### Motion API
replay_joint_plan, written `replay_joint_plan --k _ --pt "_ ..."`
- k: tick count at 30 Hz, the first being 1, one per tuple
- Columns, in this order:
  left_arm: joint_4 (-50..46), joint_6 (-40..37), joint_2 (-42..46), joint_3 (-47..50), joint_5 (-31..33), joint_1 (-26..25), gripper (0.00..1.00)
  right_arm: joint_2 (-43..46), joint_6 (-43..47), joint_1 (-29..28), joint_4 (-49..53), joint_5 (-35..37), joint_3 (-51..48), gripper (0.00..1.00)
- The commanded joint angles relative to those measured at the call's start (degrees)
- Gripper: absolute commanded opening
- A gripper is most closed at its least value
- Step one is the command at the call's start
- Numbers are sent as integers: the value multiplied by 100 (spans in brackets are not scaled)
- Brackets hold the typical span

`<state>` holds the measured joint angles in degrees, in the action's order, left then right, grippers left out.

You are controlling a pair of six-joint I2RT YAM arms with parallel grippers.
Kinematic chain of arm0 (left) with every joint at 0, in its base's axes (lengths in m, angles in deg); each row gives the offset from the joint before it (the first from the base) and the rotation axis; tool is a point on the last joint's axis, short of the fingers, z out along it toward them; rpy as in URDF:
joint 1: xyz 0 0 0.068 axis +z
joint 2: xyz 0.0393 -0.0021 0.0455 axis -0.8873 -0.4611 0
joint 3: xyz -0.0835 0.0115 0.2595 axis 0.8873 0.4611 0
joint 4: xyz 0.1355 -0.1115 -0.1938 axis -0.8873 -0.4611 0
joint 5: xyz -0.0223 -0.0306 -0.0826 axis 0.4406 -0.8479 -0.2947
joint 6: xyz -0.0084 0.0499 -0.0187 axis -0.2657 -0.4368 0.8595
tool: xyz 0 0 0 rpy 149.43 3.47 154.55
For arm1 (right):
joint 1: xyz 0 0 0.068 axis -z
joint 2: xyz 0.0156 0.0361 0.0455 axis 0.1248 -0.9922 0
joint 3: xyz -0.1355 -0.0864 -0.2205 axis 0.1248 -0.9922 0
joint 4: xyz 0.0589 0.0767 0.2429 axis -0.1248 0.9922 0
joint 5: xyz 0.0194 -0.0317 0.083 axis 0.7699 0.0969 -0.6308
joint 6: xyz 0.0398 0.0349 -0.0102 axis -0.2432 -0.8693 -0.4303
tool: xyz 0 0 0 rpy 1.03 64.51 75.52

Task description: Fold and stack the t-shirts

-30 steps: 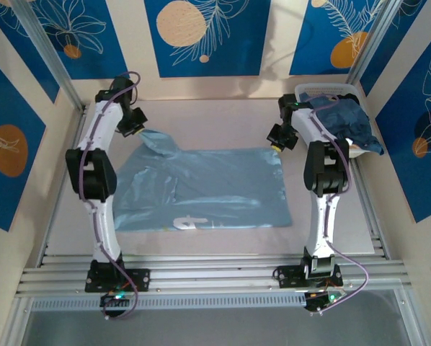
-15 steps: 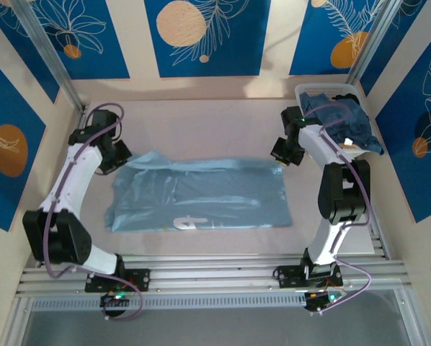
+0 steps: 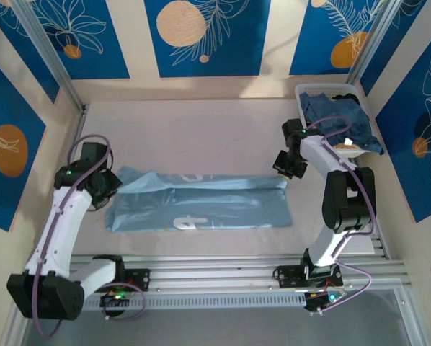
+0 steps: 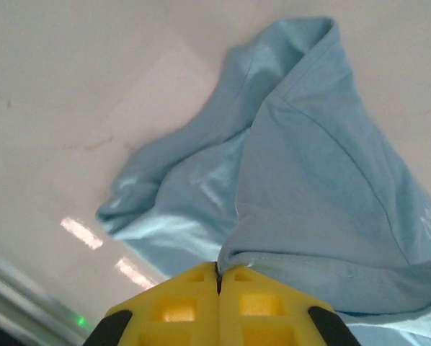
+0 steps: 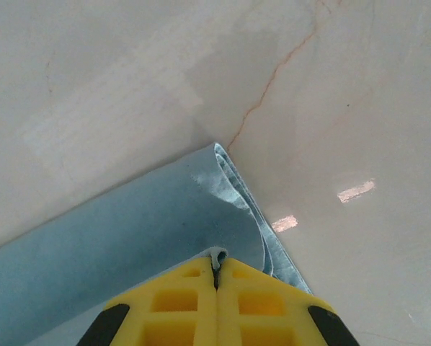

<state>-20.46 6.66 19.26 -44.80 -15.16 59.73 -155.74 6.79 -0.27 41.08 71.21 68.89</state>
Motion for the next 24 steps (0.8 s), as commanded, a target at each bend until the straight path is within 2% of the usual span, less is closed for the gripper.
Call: replay_joint_plan --k 1,7,13,24 --pt "-516 546 301 387 -235 -16 0 -112 -34 42 133 178 215 0" --pt "-810 664 706 794 -312 -84 0 134 -81 35 142 308 203 0" --pt "-949 596 717 1225 -485 -241 0 213 -103 -18 281 327 268 0" --pt "-484 803 554 1863 -593 -501 0 553 -415 -247 275 212 -634 0"
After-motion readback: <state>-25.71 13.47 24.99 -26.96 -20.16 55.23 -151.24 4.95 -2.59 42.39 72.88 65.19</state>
